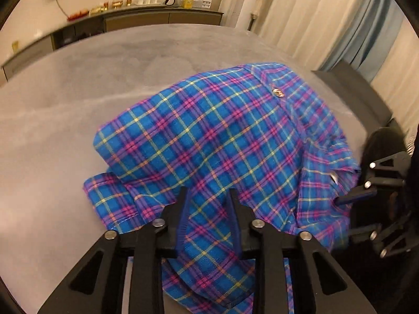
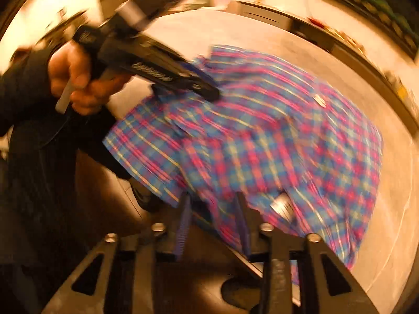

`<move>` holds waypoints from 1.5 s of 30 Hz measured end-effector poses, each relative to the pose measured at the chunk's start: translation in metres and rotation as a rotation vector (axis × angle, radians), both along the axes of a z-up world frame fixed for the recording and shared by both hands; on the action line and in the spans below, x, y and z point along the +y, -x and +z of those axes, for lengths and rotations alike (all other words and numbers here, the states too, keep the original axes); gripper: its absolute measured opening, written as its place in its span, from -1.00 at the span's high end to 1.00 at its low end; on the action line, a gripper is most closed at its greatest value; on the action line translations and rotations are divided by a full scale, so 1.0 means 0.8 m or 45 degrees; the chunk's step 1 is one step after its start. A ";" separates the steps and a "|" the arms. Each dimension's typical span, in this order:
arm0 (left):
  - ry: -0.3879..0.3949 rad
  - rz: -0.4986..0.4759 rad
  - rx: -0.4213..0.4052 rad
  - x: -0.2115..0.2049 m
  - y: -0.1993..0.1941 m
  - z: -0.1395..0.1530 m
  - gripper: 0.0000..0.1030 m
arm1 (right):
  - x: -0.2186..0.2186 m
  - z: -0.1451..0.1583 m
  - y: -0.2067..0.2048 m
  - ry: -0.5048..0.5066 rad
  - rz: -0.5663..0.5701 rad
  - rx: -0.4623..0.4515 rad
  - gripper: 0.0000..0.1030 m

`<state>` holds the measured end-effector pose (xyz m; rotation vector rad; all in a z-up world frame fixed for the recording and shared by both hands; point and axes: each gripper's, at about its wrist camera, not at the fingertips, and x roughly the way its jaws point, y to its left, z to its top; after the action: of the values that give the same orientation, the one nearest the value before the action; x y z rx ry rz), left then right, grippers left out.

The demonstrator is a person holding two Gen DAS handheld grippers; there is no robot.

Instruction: Fold clothes

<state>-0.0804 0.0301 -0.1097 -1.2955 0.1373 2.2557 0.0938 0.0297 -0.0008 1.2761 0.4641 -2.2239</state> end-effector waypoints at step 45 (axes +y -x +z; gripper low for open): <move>0.209 -0.308 0.267 0.127 -0.010 0.000 0.46 | 0.122 -0.008 0.198 0.441 -0.539 -0.157 0.30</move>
<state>-0.0723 0.1314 -0.1096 -1.0539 0.5358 2.1990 -0.0643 0.1272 -0.0072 1.4022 -0.2558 -2.4015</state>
